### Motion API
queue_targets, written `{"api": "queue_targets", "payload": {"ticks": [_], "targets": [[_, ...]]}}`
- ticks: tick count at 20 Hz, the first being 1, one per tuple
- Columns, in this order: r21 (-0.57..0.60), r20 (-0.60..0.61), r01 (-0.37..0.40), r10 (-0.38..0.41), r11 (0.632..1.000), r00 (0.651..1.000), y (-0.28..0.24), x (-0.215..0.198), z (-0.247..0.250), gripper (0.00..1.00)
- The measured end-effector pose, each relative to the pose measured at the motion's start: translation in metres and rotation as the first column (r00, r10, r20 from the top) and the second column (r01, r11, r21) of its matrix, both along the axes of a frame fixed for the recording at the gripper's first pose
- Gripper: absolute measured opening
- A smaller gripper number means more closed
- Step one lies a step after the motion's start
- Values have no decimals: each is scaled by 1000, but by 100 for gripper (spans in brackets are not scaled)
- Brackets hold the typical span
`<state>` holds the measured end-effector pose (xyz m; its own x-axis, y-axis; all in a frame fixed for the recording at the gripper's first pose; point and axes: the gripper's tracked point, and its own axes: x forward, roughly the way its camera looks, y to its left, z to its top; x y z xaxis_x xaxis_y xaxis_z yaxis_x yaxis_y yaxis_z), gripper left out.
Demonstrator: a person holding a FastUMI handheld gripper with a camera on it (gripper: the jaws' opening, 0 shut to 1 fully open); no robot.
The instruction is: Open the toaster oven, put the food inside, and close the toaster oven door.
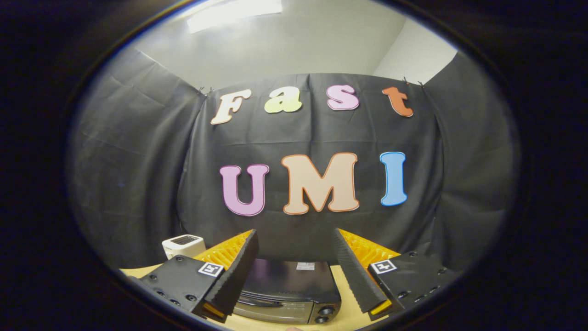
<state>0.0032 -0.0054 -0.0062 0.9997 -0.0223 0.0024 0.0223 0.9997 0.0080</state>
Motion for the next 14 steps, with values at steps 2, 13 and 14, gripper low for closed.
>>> {"api": "queue_targets", "payload": {"ticks": [2, 13, 14], "targets": [[0, -8, 0, 0, 1000, 1000, 2, 2, -7, 100], [-34, -170, -6, 0, 999, 985, 30, 29, -135, 100], [-33, -191, -5, -1, 999, 982, 31, 31, -147, 100]]}}
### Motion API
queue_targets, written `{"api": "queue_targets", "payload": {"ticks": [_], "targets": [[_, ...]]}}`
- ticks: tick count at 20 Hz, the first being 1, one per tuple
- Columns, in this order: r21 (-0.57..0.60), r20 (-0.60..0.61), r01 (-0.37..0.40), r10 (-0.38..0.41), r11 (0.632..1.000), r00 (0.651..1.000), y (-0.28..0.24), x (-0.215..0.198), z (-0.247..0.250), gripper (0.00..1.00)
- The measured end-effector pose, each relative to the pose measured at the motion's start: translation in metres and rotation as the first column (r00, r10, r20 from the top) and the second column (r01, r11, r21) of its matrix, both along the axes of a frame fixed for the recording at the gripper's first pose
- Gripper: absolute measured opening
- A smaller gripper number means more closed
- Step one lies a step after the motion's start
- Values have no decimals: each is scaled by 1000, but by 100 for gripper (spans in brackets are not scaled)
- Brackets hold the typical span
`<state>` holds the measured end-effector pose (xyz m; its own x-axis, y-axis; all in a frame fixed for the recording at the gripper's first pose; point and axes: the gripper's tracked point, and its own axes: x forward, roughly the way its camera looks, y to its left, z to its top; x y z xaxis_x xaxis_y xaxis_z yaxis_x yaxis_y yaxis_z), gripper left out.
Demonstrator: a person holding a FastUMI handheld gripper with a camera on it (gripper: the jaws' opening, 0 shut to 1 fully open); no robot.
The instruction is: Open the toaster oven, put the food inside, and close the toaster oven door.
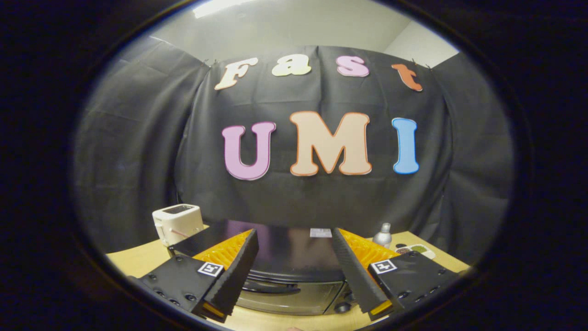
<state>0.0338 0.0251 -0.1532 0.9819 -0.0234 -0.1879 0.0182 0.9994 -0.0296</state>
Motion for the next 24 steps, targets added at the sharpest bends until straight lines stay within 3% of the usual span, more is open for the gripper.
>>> {"api": "queue_targets", "payload": {"ticks": [7, 13, 24], "targets": [[8, -87, 8, -7, 1000, 996, -3, -4, -45, 100], [37, -63, 10, -7, 999, 998, -4, -21, -44, 100], [71, -107, -23, 31, 997, 994, -1, -87, -54, 100]]}}
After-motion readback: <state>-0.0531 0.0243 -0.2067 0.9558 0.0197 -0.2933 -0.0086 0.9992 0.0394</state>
